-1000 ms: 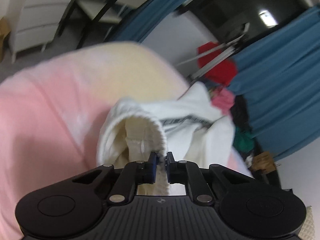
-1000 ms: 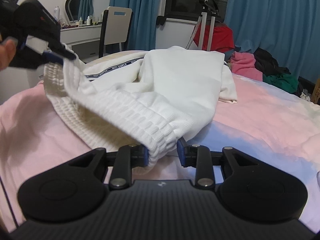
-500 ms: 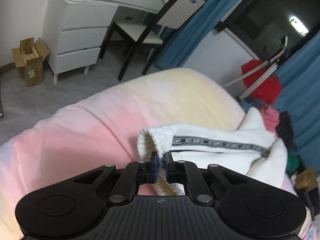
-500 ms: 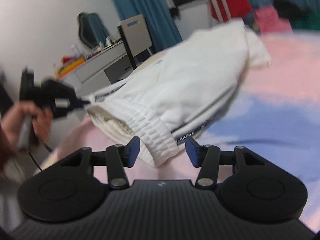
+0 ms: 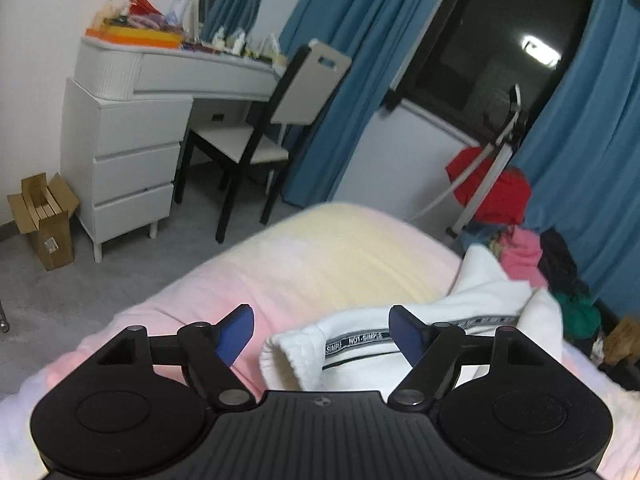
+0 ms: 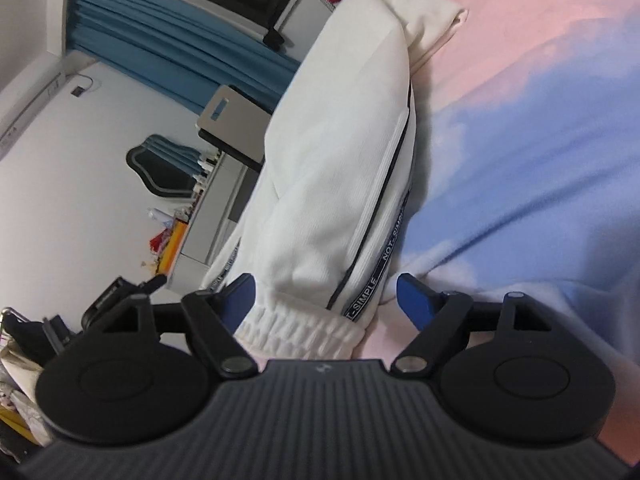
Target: Fold clothes
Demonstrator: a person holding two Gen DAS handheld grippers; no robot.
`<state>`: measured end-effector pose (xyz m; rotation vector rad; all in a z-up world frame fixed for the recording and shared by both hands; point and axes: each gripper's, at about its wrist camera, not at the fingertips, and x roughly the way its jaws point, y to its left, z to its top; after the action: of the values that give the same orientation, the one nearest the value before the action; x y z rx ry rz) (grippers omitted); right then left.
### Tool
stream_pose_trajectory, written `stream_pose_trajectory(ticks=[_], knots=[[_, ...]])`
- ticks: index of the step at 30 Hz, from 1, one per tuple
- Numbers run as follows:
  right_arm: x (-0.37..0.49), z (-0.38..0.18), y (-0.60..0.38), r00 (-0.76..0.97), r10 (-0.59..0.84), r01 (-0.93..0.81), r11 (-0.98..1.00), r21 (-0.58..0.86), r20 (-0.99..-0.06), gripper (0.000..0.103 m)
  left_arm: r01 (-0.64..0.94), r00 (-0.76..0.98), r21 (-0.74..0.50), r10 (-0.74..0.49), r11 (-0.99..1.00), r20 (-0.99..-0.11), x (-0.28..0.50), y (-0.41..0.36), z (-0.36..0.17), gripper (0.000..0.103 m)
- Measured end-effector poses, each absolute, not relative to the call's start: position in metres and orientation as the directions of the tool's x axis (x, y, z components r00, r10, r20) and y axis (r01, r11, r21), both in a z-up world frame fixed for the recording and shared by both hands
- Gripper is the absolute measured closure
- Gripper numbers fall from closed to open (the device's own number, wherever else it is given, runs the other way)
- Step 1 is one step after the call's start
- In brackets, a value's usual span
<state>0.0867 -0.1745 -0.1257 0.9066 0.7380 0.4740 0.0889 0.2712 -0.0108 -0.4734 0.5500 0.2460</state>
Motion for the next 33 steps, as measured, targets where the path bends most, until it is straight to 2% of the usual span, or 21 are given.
stream_pose_trajectory(ticks=[4,7,10,14,18,21,23,24,25,26,27,28,30,33], knots=[[0.098,-0.131,-0.164,0.655,0.647,-0.054,0.556,0.83,-0.39,0.022,-0.401,0.768,-0.331,0.116,0.854,-0.63,0.115,0.267,-0.037,0.027],[0.104,-0.138,-0.155,0.651,0.66,-0.062,0.539,0.84,-0.375,0.024,-0.442,0.753,-0.338,0.139,0.831,-0.643,0.121,0.272,-0.048,0.032],[0.103,-0.139,-0.145,0.655,0.659,-0.078,0.545,0.835,-0.369,0.037,-0.447,0.756,-0.363,0.127,0.817,-0.643,0.12,0.279,-0.053,0.034],[0.096,-0.137,-0.142,0.656,0.641,-0.077,0.583,0.809,-0.399,0.068,-0.444,0.744,-0.41,0.073,0.797,-0.664,0.117,0.293,-0.059,0.038],[0.088,-0.134,-0.158,0.668,0.652,-0.042,0.514,0.857,-0.358,0.073,-0.427,0.754,-0.455,0.031,0.782,-0.656,0.112,0.301,-0.061,0.03],[0.078,-0.117,-0.17,0.692,0.658,-0.077,0.477,0.876,-0.297,0.074,-0.418,0.734,-0.47,-0.017,0.777,-0.679,0.115,0.3,-0.071,0.031],[0.071,-0.107,-0.173,0.701,0.654,-0.105,0.488,0.866,-0.284,0.074,-0.412,0.707,-0.47,-0.052,0.78,-0.705,0.119,0.298,-0.079,0.037],[0.069,-0.104,-0.175,0.705,0.651,-0.112,0.495,0.861,-0.283,0.074,-0.41,0.703,-0.472,-0.059,0.78,-0.709,0.12,0.297,-0.081,0.044],[0.067,-0.104,-0.175,0.703,0.649,-0.112,0.505,0.856,-0.291,0.074,-0.414,0.705,-0.47,-0.052,0.779,-0.707,0.12,0.295,-0.08,0.045],[0.067,-0.108,-0.176,0.699,0.647,-0.108,0.517,0.849,-0.305,0.074,-0.418,0.713,-0.468,-0.038,0.778,-0.7,0.12,0.294,-0.078,0.051],[0.067,-0.112,-0.174,0.695,0.642,-0.101,0.533,0.84,-0.324,0.074,-0.421,0.721,-0.47,-0.027,0.776,-0.692,0.119,0.294,-0.075,0.062],[0.068,-0.115,-0.17,0.691,0.637,-0.094,0.549,0.83,-0.343,0.074,-0.419,0.735,-0.484,-0.026,0.768,-0.677,0.118,0.295,-0.07,0.064],[0.068,-0.119,-0.161,0.683,0.629,-0.087,0.575,0.814,-0.371,0.074,-0.412,0.763,-0.511,-0.021,0.754,-0.646,0.115,0.298,-0.06,0.073],[0.061,-0.113,-0.137,0.67,0.644,-0.119,0.583,0.804,-0.369,0.075,-0.389,0.814,-0.509,0.027,0.768,-0.581,0.116,0.305,-0.031,0.081]])
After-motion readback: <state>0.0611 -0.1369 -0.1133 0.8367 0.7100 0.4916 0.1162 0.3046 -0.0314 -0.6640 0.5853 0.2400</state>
